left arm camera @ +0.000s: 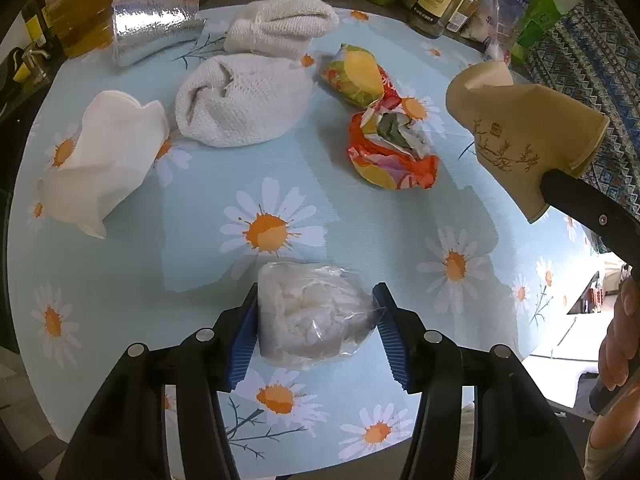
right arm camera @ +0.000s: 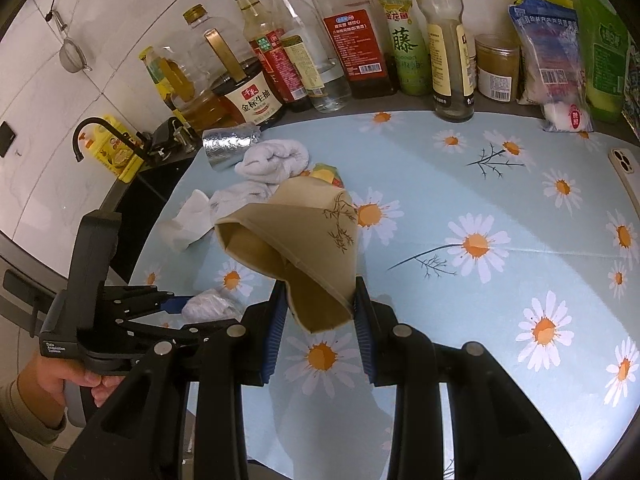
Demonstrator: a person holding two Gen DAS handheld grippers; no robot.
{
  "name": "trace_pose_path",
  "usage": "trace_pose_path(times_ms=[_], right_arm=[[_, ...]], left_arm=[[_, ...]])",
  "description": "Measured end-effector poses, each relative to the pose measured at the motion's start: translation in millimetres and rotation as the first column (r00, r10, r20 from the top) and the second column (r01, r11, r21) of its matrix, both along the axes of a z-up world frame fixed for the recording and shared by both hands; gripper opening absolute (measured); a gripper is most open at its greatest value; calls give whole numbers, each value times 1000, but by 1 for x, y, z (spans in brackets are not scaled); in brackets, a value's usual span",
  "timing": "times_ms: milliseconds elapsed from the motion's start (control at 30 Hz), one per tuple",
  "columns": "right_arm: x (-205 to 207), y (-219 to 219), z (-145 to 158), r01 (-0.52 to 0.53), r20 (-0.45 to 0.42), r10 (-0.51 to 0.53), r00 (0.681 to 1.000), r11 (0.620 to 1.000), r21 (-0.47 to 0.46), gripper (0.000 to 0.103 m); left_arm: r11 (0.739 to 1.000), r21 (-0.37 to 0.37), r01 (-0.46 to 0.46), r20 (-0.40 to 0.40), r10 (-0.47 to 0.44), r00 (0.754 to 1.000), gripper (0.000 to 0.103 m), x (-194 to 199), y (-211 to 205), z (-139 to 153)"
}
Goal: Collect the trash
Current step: 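Carry the paper cup and plastic bag down over the black bin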
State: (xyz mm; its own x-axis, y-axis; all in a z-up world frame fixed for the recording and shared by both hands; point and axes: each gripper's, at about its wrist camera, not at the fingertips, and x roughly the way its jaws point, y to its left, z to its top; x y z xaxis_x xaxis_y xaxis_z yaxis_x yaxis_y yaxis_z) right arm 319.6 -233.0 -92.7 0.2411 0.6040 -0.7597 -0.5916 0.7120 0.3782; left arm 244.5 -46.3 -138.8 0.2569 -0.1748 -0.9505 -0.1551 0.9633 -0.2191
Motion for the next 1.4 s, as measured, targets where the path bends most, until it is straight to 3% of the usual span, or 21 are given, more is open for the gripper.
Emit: trace_pose_path(times_ms=[733, 1400], right_arm=[[-61, 28, 3, -87, 11, 88, 996, 996, -15, 34], [-168, 99, -19, -304, -39, 303, 952, 951, -46, 34]], left_arm=[[996, -7, -88, 47, 88, 995, 53, -65, 26, 20], [960, -22, -280, 20, 280, 960, 53, -192, 84, 7]])
